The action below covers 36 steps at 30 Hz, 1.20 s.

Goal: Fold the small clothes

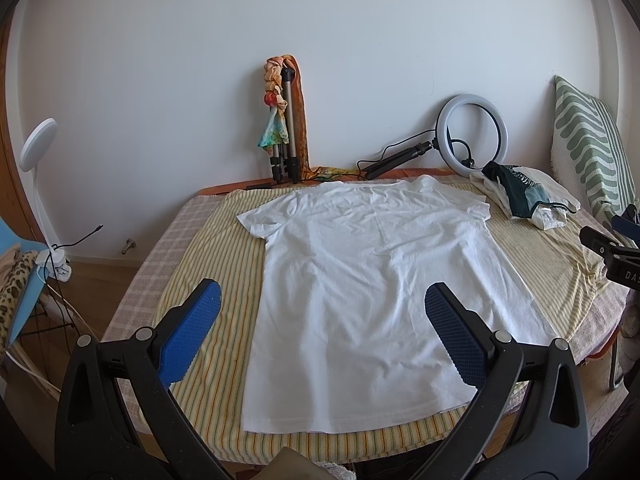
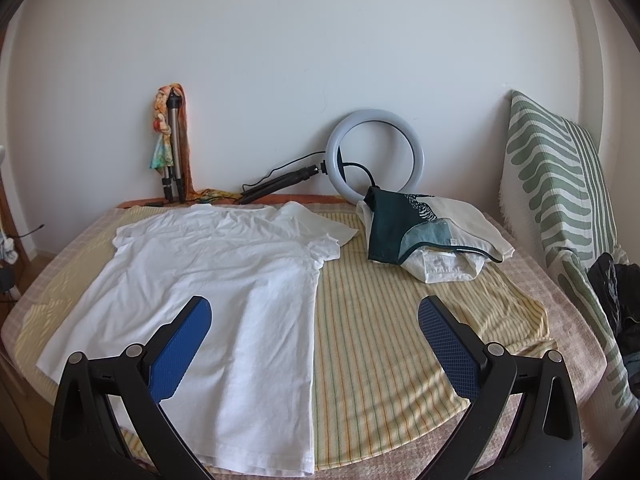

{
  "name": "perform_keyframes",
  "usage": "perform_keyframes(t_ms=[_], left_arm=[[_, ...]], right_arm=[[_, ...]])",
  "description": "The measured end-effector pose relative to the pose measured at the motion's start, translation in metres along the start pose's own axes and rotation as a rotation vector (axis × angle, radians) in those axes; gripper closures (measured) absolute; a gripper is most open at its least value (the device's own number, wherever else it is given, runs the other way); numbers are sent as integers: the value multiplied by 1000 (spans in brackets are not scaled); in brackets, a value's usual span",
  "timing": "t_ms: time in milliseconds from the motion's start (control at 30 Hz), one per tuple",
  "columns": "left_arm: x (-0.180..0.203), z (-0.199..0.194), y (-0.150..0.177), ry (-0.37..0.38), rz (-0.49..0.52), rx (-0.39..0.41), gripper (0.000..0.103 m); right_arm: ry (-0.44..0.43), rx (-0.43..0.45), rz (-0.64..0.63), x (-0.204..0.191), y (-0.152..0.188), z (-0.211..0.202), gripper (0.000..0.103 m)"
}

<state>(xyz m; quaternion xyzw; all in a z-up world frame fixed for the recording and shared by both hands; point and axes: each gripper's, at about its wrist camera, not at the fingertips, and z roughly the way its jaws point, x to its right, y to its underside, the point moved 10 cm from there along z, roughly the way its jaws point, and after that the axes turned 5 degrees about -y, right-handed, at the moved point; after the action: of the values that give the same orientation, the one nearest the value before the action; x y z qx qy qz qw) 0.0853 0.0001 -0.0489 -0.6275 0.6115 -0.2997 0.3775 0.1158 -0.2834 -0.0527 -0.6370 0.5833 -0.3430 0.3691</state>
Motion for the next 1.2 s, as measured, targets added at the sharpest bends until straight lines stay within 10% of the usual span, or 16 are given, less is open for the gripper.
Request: perform_keyframes(t_ms=[600, 967, 1200], left_arm=[[-71, 43, 62, 0, -128, -103, 1], [-81, 72, 119, 127, -220, -257, 48], [-85, 93, 151, 139, -253, -331, 57]], right_arm=[[-153, -11, -73, -68, -49, 39, 1], [-429, -206, -56, -192, -83, 116, 40], [-535, -320, -79, -270, -85, 163, 40]])
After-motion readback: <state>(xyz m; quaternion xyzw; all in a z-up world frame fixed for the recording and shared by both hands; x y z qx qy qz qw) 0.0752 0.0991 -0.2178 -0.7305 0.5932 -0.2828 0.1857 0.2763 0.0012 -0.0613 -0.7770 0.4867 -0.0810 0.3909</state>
